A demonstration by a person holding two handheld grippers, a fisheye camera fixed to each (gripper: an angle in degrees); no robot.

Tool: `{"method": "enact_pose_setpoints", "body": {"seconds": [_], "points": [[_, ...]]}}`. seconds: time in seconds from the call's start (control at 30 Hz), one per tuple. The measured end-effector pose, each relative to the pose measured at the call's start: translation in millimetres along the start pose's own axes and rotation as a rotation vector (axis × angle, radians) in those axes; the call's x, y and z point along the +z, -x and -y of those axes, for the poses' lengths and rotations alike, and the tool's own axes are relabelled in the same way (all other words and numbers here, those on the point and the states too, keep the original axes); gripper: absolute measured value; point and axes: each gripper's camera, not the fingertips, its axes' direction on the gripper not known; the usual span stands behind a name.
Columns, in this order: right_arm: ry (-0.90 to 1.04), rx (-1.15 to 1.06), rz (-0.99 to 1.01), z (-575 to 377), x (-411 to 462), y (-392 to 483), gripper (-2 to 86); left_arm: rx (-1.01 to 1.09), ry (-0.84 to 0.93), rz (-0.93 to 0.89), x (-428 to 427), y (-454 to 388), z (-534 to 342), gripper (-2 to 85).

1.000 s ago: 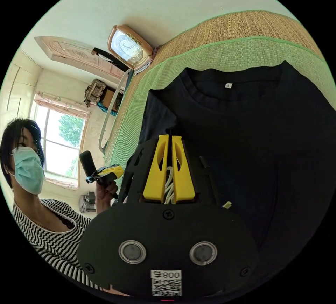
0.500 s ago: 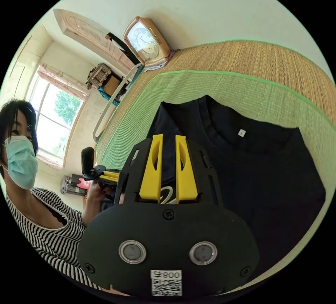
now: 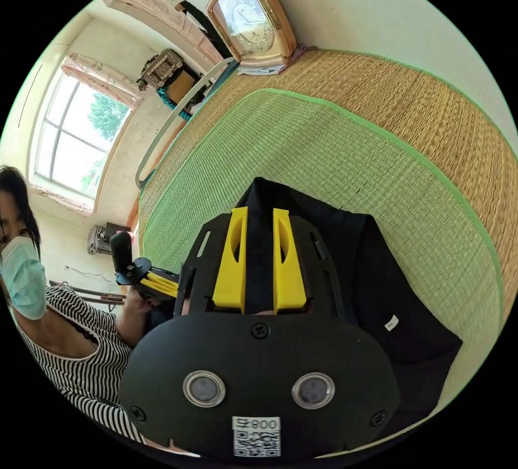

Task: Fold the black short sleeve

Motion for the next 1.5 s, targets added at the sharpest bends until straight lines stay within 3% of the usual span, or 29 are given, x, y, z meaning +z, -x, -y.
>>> {"method": "enact_pose_setpoints", "body": {"seconds": [0.23,0.6,0.83,1.0,1.13,1.23,1.5], "points": [[0.000,-0.031,0.081,14.6,2.0,1.3,1.1,-0.053,-0.149,0.046,-21.4,6.2,-11.3,0.2],[0.081,-0.049,0.104,65.9,45.8,1.5,0.2,-0.139,-0.284,0.049,-46.5,21.5,-35.0,0.2],[0.055,0.005,0.123,62.8,45.6,-17.0,0.4,-0.082,-0.342,0.000,-51.5,14.4,-44.4,0.8],[0.003,0.011,0.166,47.6,35.6,-25.3,0.8,-0.034,-0.412,0.099,-57.8,-1.1,-52.3,4.0],[0.002,0.006,0.179,45.0,37.4,-29.6,1.8,-0.029,-0.344,0.213,-49.9,-8.2,-48.0,5.9],[0.017,0.004,0.184,46.2,42.9,-30.2,3.2,-0.047,-0.262,0.247,-40.3,-10.0,-43.4,2.7],[0.047,-0.058,0.121,35.0,38.8,-22.7,7.0,-0.076,-0.313,0.246,-45.4,-12.1,-58.6,0.3]]}}
